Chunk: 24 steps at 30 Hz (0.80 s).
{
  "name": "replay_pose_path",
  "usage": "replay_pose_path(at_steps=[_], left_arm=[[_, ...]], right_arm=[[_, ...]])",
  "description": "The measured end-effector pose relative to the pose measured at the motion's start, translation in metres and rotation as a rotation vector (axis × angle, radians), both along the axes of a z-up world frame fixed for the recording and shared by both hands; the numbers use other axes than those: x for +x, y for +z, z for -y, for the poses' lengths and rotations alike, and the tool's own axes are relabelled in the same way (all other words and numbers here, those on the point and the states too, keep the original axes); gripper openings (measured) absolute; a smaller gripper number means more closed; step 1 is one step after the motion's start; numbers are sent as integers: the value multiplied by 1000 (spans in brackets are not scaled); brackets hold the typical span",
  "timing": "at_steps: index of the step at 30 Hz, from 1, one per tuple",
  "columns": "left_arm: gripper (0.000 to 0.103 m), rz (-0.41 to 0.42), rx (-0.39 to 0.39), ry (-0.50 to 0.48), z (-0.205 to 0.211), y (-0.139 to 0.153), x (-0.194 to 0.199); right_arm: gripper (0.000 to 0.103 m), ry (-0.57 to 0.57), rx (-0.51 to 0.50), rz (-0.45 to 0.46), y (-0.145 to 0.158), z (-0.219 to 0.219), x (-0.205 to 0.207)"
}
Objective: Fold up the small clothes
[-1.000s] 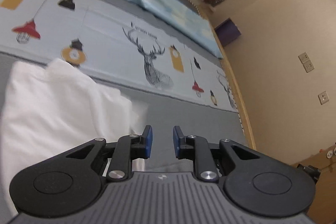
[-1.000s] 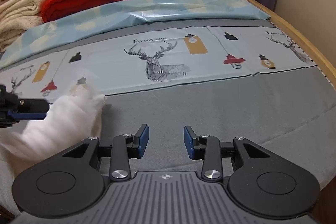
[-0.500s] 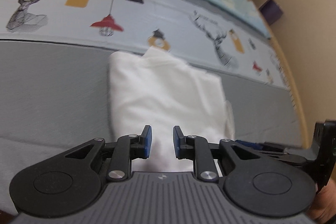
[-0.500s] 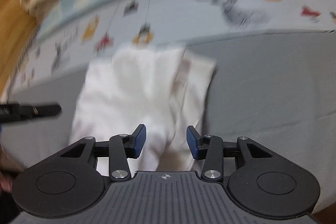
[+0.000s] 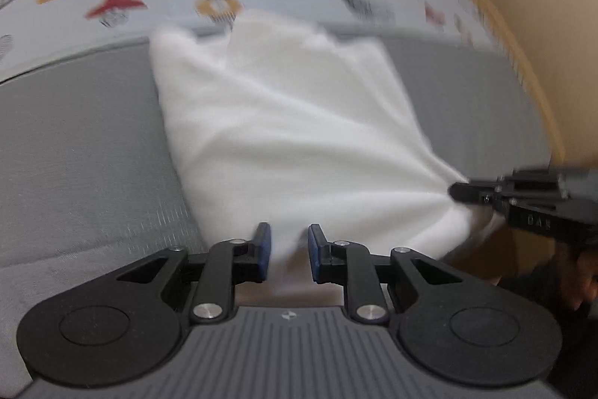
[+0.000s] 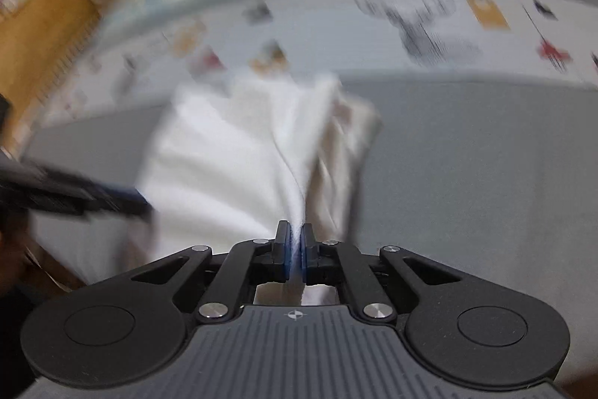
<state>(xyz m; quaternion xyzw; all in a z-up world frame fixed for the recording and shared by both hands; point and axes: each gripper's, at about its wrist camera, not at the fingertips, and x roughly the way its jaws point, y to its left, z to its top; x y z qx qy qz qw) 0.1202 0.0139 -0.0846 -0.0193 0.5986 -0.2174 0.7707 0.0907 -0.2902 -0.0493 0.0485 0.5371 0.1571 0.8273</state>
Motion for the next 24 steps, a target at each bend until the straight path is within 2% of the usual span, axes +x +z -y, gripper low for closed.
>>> replay_pose_path(at_steps=[2,4,5,7,10,12,14,17,20,24], left_arm=[[22,-20,73,-55,11,-15,-3],[22,-32,148,-101,17,-28,-7],[22,-38,158,-109,18,-31,-7],[22,-42,139,-102,12,-31,-6],[23,-15,91,-56,-2,-19,-2],[28,20,57,2,-17,-10,2],[29,45,48,61,-31,-4,7],[29,56,51,126,-47,1,13],[29,69,49,163,-57,5,17],[29,74,28,188,-69,8,20]], right_arm=[[5,38,-68,-68,-16,-2,-2],[10,77,-95,-71,-18,-8,-3],[13,78,-97,-63,-17,-8,-1],[22,36,-66,-20,-9,-2,2],[30,-111,37,132,7,14,9],[31,-208,98,173,5,23,15],[31,-267,123,182,-3,27,24],[31,-310,107,161,-14,24,40],[40,-334,133,153,-22,18,55],[41,-344,123,123,-36,3,81]])
